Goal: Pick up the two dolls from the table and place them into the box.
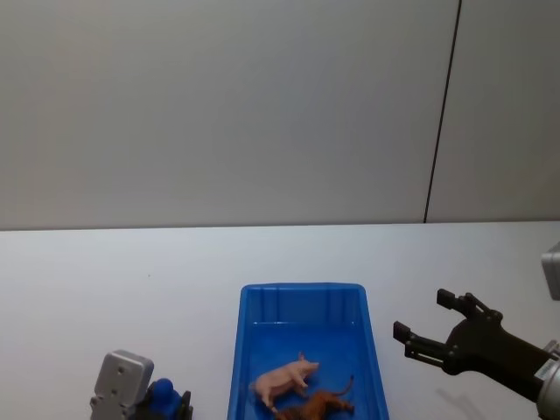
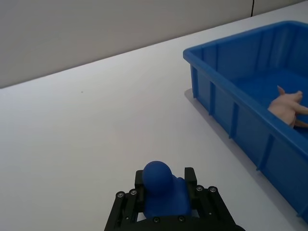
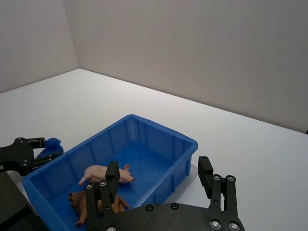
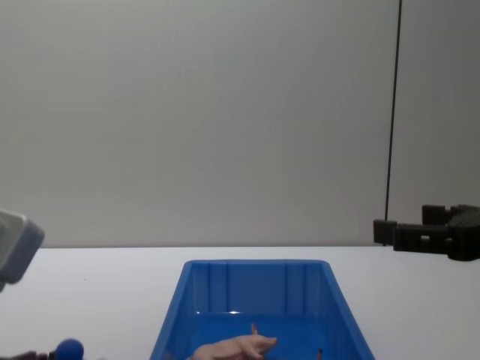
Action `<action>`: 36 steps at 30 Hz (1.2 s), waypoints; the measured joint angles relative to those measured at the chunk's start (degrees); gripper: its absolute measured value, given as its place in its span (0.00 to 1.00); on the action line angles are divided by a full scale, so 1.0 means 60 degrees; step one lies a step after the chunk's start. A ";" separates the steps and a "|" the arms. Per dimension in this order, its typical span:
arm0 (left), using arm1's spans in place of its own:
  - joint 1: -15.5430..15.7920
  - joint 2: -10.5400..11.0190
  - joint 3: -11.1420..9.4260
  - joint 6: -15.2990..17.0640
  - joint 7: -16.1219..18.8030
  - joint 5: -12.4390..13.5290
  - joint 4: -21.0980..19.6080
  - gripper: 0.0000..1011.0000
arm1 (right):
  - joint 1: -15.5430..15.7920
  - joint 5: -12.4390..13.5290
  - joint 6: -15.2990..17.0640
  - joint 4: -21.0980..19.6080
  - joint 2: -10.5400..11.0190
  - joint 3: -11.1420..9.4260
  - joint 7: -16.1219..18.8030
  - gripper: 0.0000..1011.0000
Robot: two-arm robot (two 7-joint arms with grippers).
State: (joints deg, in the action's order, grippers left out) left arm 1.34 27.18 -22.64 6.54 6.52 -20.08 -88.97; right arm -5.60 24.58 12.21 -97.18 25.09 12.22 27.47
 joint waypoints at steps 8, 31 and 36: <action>0.0209 -0.0054 0.0120 -0.0159 -0.0176 0.0318 -0.0231 0.44 | 0.0000 0.0000 0.0000 0.0000 -0.0001 0.0000 0.0000 0.99; 0.1691 -0.1267 -0.0146 -0.0981 -0.2207 0.1472 -0.0102 0.56 | 0.0000 0.0000 0.0001 0.0000 0.0000 0.0000 0.0000 0.99; 0.2042 -0.1606 -0.0274 -0.1218 -0.2878 0.1605 0.0168 0.72 | 0.0000 -0.0001 0.0001 0.0000 -0.0001 0.0000 0.0000 0.99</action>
State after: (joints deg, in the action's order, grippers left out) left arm 13.59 17.54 -24.28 -0.77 -10.75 -10.44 -87.96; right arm -5.60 24.58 12.22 -97.17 25.09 12.23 27.47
